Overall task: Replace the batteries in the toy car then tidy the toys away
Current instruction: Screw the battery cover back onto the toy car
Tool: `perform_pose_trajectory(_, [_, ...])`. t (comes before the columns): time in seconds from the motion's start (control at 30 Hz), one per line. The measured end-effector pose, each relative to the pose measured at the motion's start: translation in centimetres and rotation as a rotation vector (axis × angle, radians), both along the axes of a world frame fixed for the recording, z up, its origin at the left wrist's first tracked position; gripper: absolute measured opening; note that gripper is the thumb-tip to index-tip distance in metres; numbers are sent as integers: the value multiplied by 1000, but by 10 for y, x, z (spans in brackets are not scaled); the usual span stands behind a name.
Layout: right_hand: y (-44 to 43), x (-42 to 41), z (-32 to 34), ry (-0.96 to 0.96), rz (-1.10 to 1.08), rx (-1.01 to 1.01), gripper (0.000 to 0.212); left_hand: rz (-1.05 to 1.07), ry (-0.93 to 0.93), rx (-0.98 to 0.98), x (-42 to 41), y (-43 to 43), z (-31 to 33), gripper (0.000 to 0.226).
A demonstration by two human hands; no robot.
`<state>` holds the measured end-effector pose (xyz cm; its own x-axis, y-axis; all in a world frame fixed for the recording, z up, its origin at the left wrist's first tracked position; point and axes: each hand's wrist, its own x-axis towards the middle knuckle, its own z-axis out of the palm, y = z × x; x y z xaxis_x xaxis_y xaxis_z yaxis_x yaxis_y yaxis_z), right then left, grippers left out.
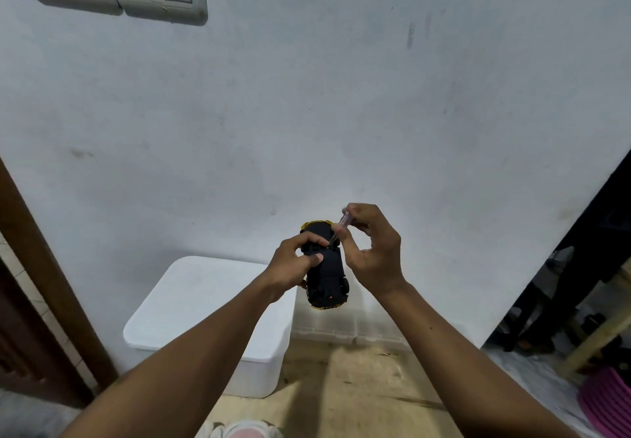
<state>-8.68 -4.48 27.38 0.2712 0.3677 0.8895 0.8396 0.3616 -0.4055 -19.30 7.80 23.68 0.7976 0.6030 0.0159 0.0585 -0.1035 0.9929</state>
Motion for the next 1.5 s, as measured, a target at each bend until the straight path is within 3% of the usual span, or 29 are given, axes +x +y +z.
perform_pose_trajectory(0.43, [-2,-3,-4,68,44,-82,45,14,-2,-17,-4,2,-3,26])
perform_pose_trajectory(0.87, [-3,-1,-9,71,-53,-5,44,18,-52,39,-9,16,-5,11])
perform_pose_trajectory(1.27, [0,-5,-7,-9,-4,-13,45,5,-17,49,-6,10,-5,16])
perform_pose_trajectory(1.5, [3,-10,-7,97,1,-34,48,-17,-41,66,-5,5,-5,16])
